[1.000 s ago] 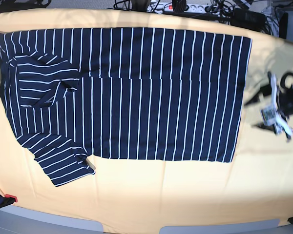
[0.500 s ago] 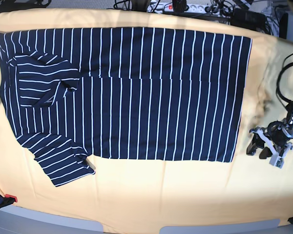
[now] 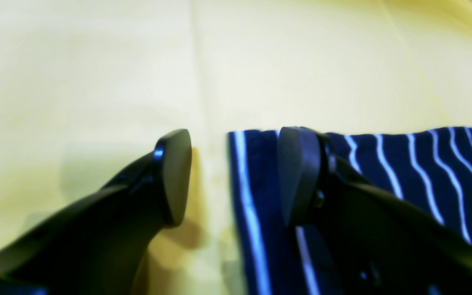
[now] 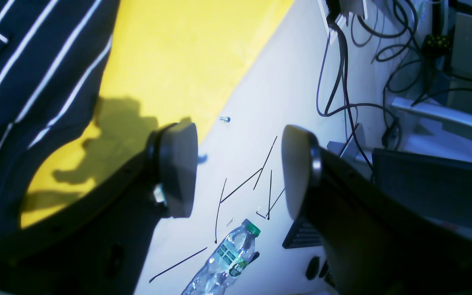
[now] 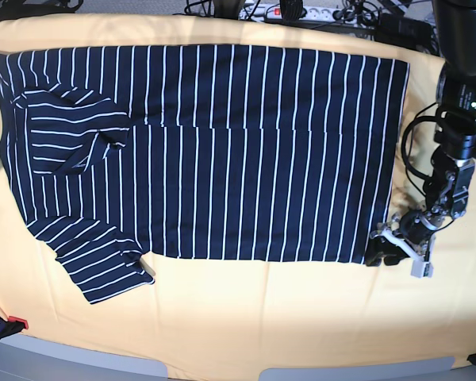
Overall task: Fold the T-shirt properly
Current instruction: 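Grasp the hem corners with the left and right grippers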
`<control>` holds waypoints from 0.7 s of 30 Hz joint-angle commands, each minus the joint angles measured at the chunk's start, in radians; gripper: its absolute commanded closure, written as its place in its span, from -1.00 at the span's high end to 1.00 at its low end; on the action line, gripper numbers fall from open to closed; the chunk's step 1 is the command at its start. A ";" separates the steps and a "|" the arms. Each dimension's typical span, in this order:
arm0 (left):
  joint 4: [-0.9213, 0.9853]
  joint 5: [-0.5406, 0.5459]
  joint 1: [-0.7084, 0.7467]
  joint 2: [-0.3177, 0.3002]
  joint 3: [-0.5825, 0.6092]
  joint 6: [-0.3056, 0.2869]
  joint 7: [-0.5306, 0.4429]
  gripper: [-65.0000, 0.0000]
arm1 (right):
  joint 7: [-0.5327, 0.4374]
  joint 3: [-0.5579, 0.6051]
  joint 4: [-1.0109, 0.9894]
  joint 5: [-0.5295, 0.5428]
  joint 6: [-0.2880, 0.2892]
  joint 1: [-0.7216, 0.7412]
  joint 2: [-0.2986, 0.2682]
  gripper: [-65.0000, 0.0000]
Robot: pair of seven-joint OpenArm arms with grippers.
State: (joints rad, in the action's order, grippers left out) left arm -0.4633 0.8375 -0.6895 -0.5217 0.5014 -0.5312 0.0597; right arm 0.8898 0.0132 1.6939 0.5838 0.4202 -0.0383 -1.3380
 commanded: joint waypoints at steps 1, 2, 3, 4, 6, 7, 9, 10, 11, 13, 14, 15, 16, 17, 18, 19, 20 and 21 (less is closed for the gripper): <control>0.001 -0.028 -0.014 0.013 0.001 -0.005 0.058 0.07 | -0.008 -0.014 0.004 -0.009 -0.013 0.016 -0.029 0.07; 0.001 -0.031 -0.014 0.022 0.001 -0.009 0.073 0.07 | -0.008 -0.014 0.005 -0.009 -0.013 0.018 -0.024 0.07; 0.001 -0.032 -0.014 0.029 0.001 -0.024 0.093 0.07 | -0.008 -0.014 0.005 -0.009 -0.013 0.019 -0.019 0.07; 0.001 -0.030 -0.015 0.034 0.001 -0.053 0.114 0.07 | -0.008 -0.014 0.005 -0.008 -0.013 0.019 -0.016 0.07; 0.001 -0.004 -0.014 0.037 0.001 -0.130 0.151 0.07 | -0.008 -0.014 0.005 -0.009 -0.013 0.019 -0.006 0.07; 0.001 0.011 -0.015 0.037 0.001 -0.164 0.162 0.07 | -0.008 -0.014 0.005 -0.008 -0.013 0.019 -0.002 0.07; 0.001 0.022 -0.015 0.037 0.001 -0.167 0.167 0.07 | -0.008 -0.014 0.005 -0.009 -0.014 0.019 0.011 0.07; 0.001 0.027 -0.017 0.037 0.001 -0.167 0.167 0.07 | -0.009 -0.014 0.005 -0.008 -0.014 0.019 0.018 0.07; 0.001 0.033 -0.017 0.037 0.001 -0.167 0.167 0.07 | -0.012 -0.014 0.005 -0.009 -0.013 0.019 0.029 0.07; 0.001 0.036 -0.020 0.037 0.001 -0.167 0.163 0.00 | -0.031 -0.014 0.005 -0.009 -0.013 0.019 0.055 0.07; 0.001 0.036 -0.021 0.036 0.001 -0.167 0.157 -0.08 | -0.042 -0.014 0.005 -0.010 -0.013 0.019 0.071 0.07; 0.001 0.036 -0.021 0.034 0.001 -0.167 0.150 -0.19 | -0.056 -0.014 0.005 -0.015 -0.014 0.019 0.090 0.07; 0.001 0.036 -0.021 0.033 0.001 -0.167 0.143 -0.32 | -0.073 -0.014 0.005 -0.029 -0.024 0.019 0.112 0.07; 0.001 0.035 -0.021 0.031 0.001 -0.167 0.140 -0.48 | -0.096 -0.014 0.005 -0.065 -0.046 0.019 0.138 0.07; 0.001 0.036 -0.021 0.031 0.001 -0.167 0.138 -0.65 | -0.120 -0.014 0.005 -0.107 -0.069 0.020 0.167 0.07; 0.001 0.035 -0.021 0.029 0.001 -0.167 0.134 -0.81 | -0.147 -0.014 0.005 -0.148 -0.092 0.020 0.197 0.07; 0.001 0.035 -0.021 0.029 0.001 -0.167 0.127 -0.96 | -0.166 -0.014 0.005 -0.177 -0.113 0.022 0.229 0.07; 0.001 0.036 -0.020 0.028 0.001 -0.167 0.123 -1.00 | -0.175 -0.014 0.003 -0.202 -0.134 0.027 0.264 0.08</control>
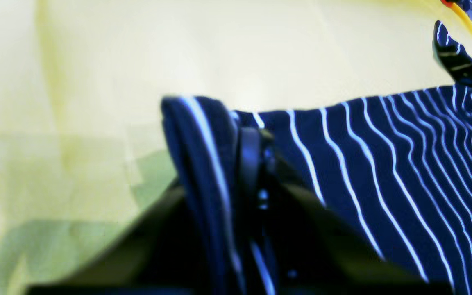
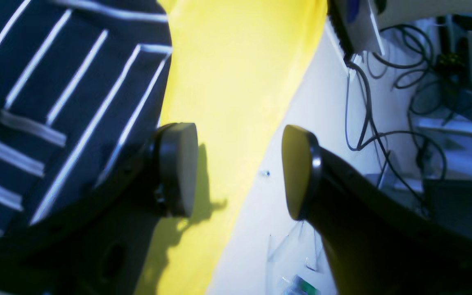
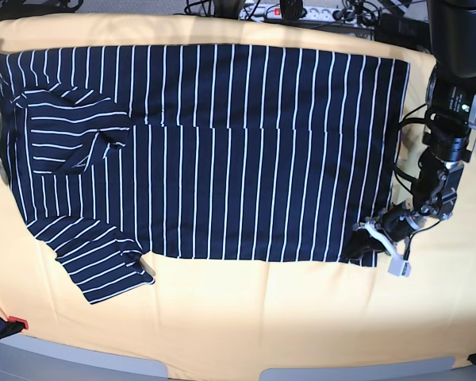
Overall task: Fold the T-shirt properly
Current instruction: 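Grasp the hem corners with the left and right grippers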
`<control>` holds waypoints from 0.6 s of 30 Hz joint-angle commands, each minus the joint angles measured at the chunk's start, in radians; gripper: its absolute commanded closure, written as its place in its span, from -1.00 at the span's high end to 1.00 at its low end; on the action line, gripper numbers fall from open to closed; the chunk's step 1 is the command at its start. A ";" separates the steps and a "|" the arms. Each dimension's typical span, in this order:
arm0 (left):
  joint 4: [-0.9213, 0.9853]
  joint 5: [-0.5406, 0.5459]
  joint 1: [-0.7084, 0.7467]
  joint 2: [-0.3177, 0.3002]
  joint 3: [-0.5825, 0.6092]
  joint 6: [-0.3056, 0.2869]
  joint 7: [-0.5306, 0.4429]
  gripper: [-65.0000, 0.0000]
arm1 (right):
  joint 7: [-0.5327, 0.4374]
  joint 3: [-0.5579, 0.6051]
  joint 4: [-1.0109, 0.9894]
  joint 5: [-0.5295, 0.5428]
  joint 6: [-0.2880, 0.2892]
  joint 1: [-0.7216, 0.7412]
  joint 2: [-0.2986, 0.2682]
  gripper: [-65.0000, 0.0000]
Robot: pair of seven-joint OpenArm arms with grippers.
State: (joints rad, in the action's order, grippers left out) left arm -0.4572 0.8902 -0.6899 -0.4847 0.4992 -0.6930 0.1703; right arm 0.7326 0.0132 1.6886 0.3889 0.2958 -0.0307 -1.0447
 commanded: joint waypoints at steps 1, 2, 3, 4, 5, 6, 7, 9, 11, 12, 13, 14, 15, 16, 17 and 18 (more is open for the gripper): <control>-0.005 -0.017 -0.020 -0.009 0.003 0.007 0.010 -1.00 | -0.019 -0.014 0.001 -0.019 -0.016 0.035 0.009 0.11; -0.005 -0.017 -0.020 -0.008 0.003 0.018 0.010 -1.00 | -0.019 -0.014 -0.015 -0.024 -0.018 0.056 0.048 0.15; -0.005 -0.017 -0.020 -0.008 0.003 0.018 0.010 -1.00 | -0.022 -0.014 -0.039 -0.024 -0.019 0.082 0.085 0.17; -0.005 -0.018 -0.020 -0.008 0.003 0.018 0.010 -1.00 | -0.026 -0.014 -0.070 -0.024 -0.016 0.113 0.120 0.17; -0.005 -0.019 -0.020 -0.009 0.003 0.018 0.011 -1.00 | -0.027 -0.014 -0.108 -0.023 -0.008 0.150 0.152 0.17; -0.005 -0.027 -0.019 -0.009 0.003 0.018 0.011 -1.00 | -0.026 -0.014 -0.151 -0.023 -0.006 0.190 0.181 0.17; -0.005 -0.040 -0.019 -0.009 0.003 0.018 0.011 -1.00 | -0.026 -0.014 -0.201 -0.022 -0.003 0.233 0.207 0.17; -0.005 -0.055 -0.019 -0.008 0.003 0.018 0.011 -1.00 | -0.026 -0.014 -0.321 0.002 0.007 0.321 0.250 0.17; -0.005 -0.055 -0.019 -0.008 0.003 0.021 0.011 -1.00 | -0.026 -0.014 -0.460 0.060 0.040 0.407 0.280 0.17; -0.005 -0.055 -0.019 -0.009 0.003 0.021 0.011 -1.00 | -0.026 -0.014 -0.530 0.088 0.063 0.449 0.292 0.17; -0.005 -0.055 -0.019 -0.008 0.003 0.021 0.011 -1.00 | -0.026 -0.014 -0.600 0.111 0.093 0.489 0.303 0.17; -0.005 -0.055 -0.019 -0.008 0.003 0.020 0.011 -1.00 | -0.026 -0.014 -0.669 0.127 0.125 0.528 0.314 0.17; -0.005 -0.055 -0.019 -0.008 0.003 0.020 0.011 -1.00 | -0.026 -0.014 -0.732 0.140 0.150 0.562 0.321 0.17; -0.005 -0.055 -0.019 -0.008 0.003 0.020 0.011 -1.00 | -0.026 -0.014 -0.793 0.153 0.171 0.593 0.328 0.17; -0.005 -0.056 -0.019 -0.008 0.003 0.020 0.011 -1.00 | -0.026 -0.014 -0.852 0.164 0.186 0.620 0.331 0.17; -0.005 -0.059 -0.017 -0.008 0.003 0.020 0.011 -1.00 | -0.027 -0.014 -0.906 0.182 0.203 0.642 0.331 0.17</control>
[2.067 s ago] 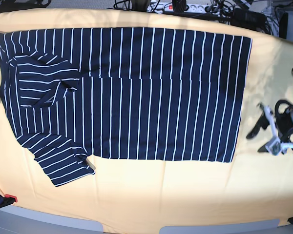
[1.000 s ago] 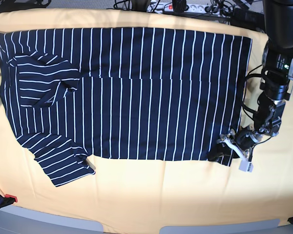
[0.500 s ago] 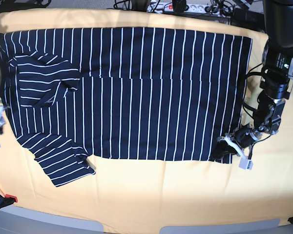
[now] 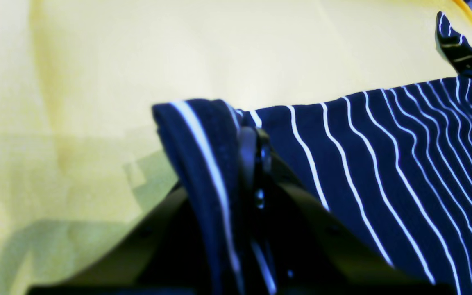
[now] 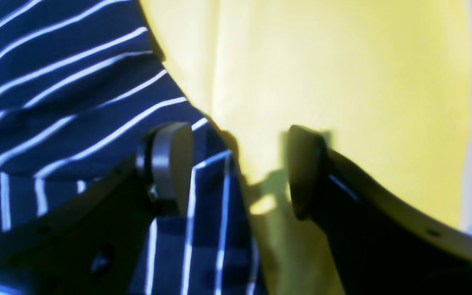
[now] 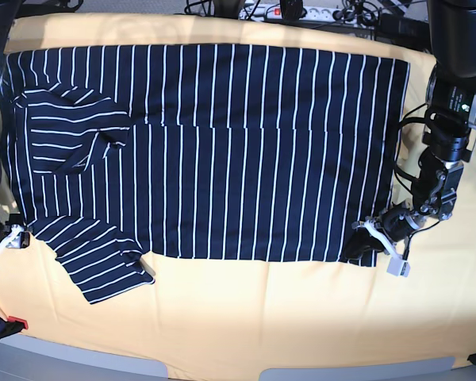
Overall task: Fold the T-shirt properly
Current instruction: 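Grasp the hem corners with the left and right grippers, then lift the hem corners and fold them toward the collar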
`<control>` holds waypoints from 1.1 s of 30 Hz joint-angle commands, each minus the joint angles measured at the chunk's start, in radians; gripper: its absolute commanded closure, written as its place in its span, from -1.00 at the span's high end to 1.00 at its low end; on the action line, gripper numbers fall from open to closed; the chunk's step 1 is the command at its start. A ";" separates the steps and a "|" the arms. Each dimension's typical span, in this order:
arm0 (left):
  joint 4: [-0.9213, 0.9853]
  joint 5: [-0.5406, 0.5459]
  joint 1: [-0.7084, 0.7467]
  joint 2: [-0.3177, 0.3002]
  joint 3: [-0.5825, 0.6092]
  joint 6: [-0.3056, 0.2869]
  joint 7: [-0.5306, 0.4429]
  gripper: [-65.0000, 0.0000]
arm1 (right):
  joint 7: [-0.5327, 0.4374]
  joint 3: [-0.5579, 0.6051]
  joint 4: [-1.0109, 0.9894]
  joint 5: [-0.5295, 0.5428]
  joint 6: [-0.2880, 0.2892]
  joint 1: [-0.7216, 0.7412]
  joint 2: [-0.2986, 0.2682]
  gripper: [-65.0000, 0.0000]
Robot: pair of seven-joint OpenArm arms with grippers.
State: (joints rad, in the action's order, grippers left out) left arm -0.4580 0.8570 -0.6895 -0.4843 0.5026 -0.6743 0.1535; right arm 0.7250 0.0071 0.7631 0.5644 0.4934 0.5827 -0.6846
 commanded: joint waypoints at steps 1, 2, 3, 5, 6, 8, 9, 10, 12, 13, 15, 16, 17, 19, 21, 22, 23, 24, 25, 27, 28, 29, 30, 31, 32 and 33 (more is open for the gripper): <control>-0.005 -0.030 -0.017 -0.009 0.000 0.001 0.027 -1.00 | -0.026 -0.008 -0.029 0.022 0.025 0.045 -0.029 0.17; -0.005 -0.036 -0.015 -0.009 0.000 0.001 0.027 -1.00 | -0.036 -0.008 -0.068 0.025 0.047 0.053 -0.030 0.17; -0.005 -0.036 -0.014 -0.009 0.000 0.001 0.027 -1.00 | -0.045 -0.008 -0.098 0.023 0.063 0.058 -0.030 0.18; -0.005 -0.036 -0.014 -0.009 0.000 0.001 0.027 -1.00 | -0.052 -0.008 -0.132 0.024 0.077 0.056 -0.030 0.20; -0.005 -0.036 -0.014 -0.009 0.000 0.001 0.027 -1.00 | -0.052 -0.008 -0.140 0.024 0.076 0.051 -0.030 0.21; -0.005 -0.035 -0.014 -0.008 0.000 0.001 0.027 -1.00 | -0.052 -0.008 -0.140 0.037 0.076 0.037 -0.029 0.21; -0.005 -0.036 -0.014 -0.009 0.000 0.001 0.027 -1.00 | -0.055 -0.008 -0.140 0.039 0.076 0.028 -0.027 0.21; -0.005 -0.036 -0.014 -0.009 0.000 0.001 0.027 -1.00 | -0.060 -0.008 -0.140 0.039 0.083 0.018 -0.024 0.21; -0.005 -0.036 -0.014 -0.009 0.000 0.001 0.027 -1.00 | -0.083 -0.008 -0.140 0.038 0.094 -0.005 -0.015 0.21; -0.005 -0.036 -0.014 -0.009 0.000 0.001 0.027 -1.00 | -0.095 -0.008 -0.140 0.038 0.096 -0.016 -0.008 0.21; -0.005 -0.036 -0.014 -0.009 0.000 0.001 0.027 -1.00 | -0.107 -0.008 -0.140 0.034 0.094 -0.036 0.008 0.21; -0.005 -0.035 -0.014 -0.009 0.000 0.000 0.027 -1.00 | -0.117 -0.008 -0.140 0.030 0.095 -0.043 0.014 0.21; -0.005 -0.036 -0.014 -0.009 0.000 -0.001 0.027 -1.00 | -0.132 -0.008 -0.140 0.016 0.094 -0.049 0.022 0.21; -0.005 -0.036 -0.014 -0.009 0.000 -0.007 0.027 -1.00 | -0.181 -0.008 -0.140 -0.034 0.093 -0.059 0.034 0.21; -0.005 -0.036 -0.014 -0.009 0.000 -0.006 0.027 -1.00 | -0.191 -0.008 -0.140 -0.058 0.082 -0.059 0.043 0.21; -0.005 -0.036 -0.014 -0.009 0.000 -0.006 0.027 -1.00 | -0.191 -0.008 -0.140 -0.055 0.083 -0.058 0.046 0.21; -0.005 -0.036 -0.014 -0.009 0.000 -0.006 0.027 -1.00 | -0.192 -0.008 -0.140 -0.051 0.087 -0.058 0.047 0.21; -0.005 -0.036 -0.014 -0.009 0.000 -0.006 0.027 -1.00 | -0.195 -0.008 -0.140 -0.042 0.104 -0.056 0.048 0.21; -0.005 -0.036 -0.014 -0.009 0.000 -0.006 0.027 -1.00 | -0.200 -0.008 -0.140 -0.038 0.124 -0.056 0.048 0.21; -0.005 -0.036 -0.014 -0.009 0.000 -0.006 0.027 -1.00 | -0.219 -0.008 -0.140 -0.043 0.145 -0.053 0.047 0.12; -0.005 -0.036 -0.014 -0.009 0.000 -0.006 0.027 -1.00 | -0.227 -0.008 -0.140 -0.050 0.146 -0.053 0.047 -0.03; -0.005 -0.036 -0.014 -0.009 0.000 -0.006 0.027 -1.00 | -0.236 -0.008 -0.139 -0.060 0.146 -0.050 0.045 -0.27; -0.005 -0.036 -0.015 -0.009 0.000 -0.006 0.027 -1.00 | -0.239 -0.008 -0.138 -0.073 0.147 -0.050 0.044 -0.56; -0.005 -0.036 -0.016 -0.009 0.000 -0.006 0.027 -1.00 | -0.244 -0.008 -0.138 -0.084 0.149 -0.046 0.043 -0.83; -0.005 -0.036 -0.017 -0.009 0.000 -0.006 0.026 -1.00 | -0.248 -0.008 -0.138 -0.093 0.160 -0.044 0.041 -1.00; -0.005 -0.036 -0.020 -0.009 0.000 -0.006 0.026 -1.00 | -0.262 -0.008 -0.138 -0.101 0.172 -0.041 0.039 -1.00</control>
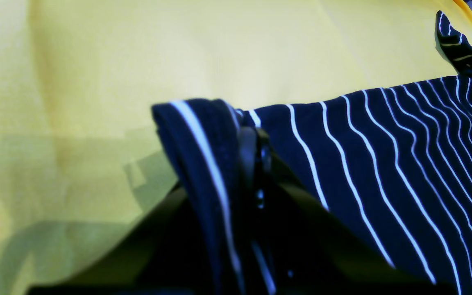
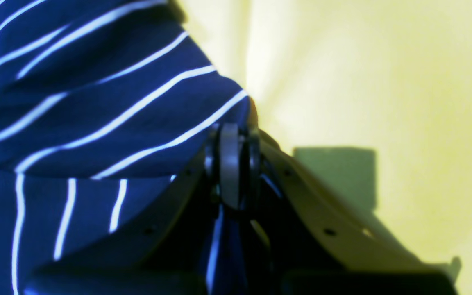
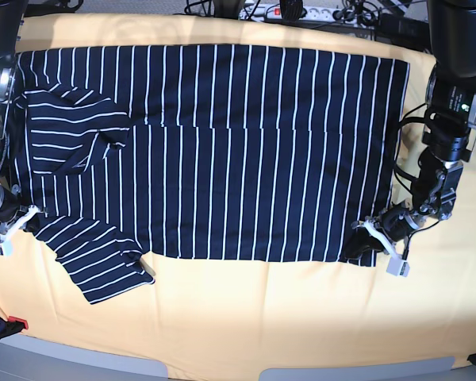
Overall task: Fold the T-shirt properly
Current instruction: 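Lift the hem corners and fold them toward the collar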
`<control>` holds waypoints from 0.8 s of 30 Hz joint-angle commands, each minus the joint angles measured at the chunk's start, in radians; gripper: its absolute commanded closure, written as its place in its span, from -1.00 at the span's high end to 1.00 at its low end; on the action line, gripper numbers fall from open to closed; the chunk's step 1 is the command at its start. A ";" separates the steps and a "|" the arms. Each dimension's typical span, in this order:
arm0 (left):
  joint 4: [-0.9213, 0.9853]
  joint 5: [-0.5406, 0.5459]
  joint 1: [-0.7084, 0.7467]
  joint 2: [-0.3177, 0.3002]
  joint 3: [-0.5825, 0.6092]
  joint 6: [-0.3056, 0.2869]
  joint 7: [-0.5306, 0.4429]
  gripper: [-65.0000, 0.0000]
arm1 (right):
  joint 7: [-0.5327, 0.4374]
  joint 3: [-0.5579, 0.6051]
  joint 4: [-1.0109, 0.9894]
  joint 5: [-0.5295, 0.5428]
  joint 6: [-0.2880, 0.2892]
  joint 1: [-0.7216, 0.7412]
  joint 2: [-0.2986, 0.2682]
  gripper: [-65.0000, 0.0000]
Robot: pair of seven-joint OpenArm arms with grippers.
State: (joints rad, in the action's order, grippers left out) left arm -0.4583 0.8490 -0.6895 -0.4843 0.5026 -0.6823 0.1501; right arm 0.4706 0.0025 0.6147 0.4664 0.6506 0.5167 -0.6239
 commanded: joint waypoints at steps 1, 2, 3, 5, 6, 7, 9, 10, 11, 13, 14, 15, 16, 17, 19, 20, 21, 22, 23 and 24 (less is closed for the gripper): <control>-0.004 -0.028 -0.021 -0.009 0.000 0.002 0.030 -1.00 | -0.020 -0.003 0.011 -0.004 0.021 0.027 -0.023 -1.00; -0.004 -0.028 -0.023 -0.009 0.000 0.002 0.029 -1.00 | -0.034 -0.003 0.011 -0.004 0.024 0.027 -0.025 -1.00; -0.004 -0.029 -0.026 -0.009 0.000 0.002 0.026 -1.00 | -0.045 -0.003 0.011 -0.004 0.023 0.032 -0.026 -1.00; -0.004 -0.031 -0.026 -0.010 0.000 0.003 0.010 -1.00 | -0.066 -0.003 0.011 -0.004 0.014 0.038 -0.027 -1.00; -0.004 -0.043 -0.026 -0.009 0.000 0.003 -0.008 -1.00 | -0.068 -0.003 0.011 -0.005 0.001 0.040 -0.027 -1.00; -0.004 -0.070 -0.026 -0.009 0.000 0.004 -0.033 -1.00 | -0.067 -0.003 0.011 -0.005 -0.012 0.044 -0.025 -1.00; -0.004 -0.122 -0.026 -0.008 0.000 0.025 -0.080 -1.00 | -0.068 -0.003 0.011 -0.008 -0.041 0.050 -0.024 -1.00; -0.004 -0.140 -0.026 -0.008 0.000 0.045 -0.095 -1.00 | -0.067 -0.003 0.011 -0.015 -0.050 0.055 -0.024 -1.00; -0.004 -0.151 -0.027 -0.009 0.000 0.066 -0.107 -1.00 | -0.067 -0.003 0.011 -0.032 -0.062 0.060 -0.024 -1.00; -0.004 -0.169 -0.029 -0.009 0.000 0.093 -0.129 -1.00 | -0.068 -0.003 0.011 -0.054 -0.083 0.071 -0.024 -1.00; -0.004 -0.173 -0.033 -0.009 0.000 0.101 -0.136 -1.00 | -0.068 -0.003 0.011 -0.056 -0.087 0.076 -0.024 -1.00; -0.004 -0.185 -0.036 -0.009 0.000 0.103 -0.148 -1.00 | -0.068 -0.003 0.011 -0.056 -0.093 0.080 -0.024 -1.00; -0.004 -0.200 -0.040 -0.008 0.000 0.103 -0.162 -1.00 | -0.069 -0.003 0.011 -0.056 -0.096 0.084 -0.024 -1.00; -0.004 -0.215 -0.044 -0.008 0.000 0.103 -0.178 -1.00 | -0.071 -0.003 0.011 -0.056 -0.103 0.088 -0.024 -1.00; -0.004 -0.237 -0.056 -0.008 0.000 0.107 -0.198 -1.00 | -0.073 -0.003 0.011 -0.057 -0.130 0.096 -0.022 -1.00; -0.004 -0.249 -0.064 -0.007 0.000 0.112 -0.208 -1.00 | -0.076 -0.003 0.011 -0.057 -0.138 0.099 -0.021 -1.00; -0.004 -0.256 -0.073 -0.006 0.000 0.129 -0.210 -1.00 | -0.082 -0.003 0.011 -0.057 -0.142 0.103 -0.021 -1.00; -0.004 -0.259 -0.083 -0.003 0.000 0.145 -0.211 -1.00 | -0.087 -0.003 0.011 -0.057 -0.143 0.105 -0.021 -1.00; -0.004 -0.259 -0.094 -0.002 0.000 0.158 -0.210 -1.00 | -0.087 -0.003 0.011 -0.057 -0.143 0.109 -0.021 -1.00; -0.004 -0.259 -0.107 0.000 0.000 0.164 -0.210 -1.00 | -0.086 -0.003 0.011 -0.057 -0.143 0.110 -0.021 -1.00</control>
State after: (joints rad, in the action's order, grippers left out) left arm -0.4538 0.5747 -0.7506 -0.4679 0.5102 -0.5335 -0.0261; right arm 0.4156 0.0032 0.6128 0.4007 0.5259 0.5888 -0.6170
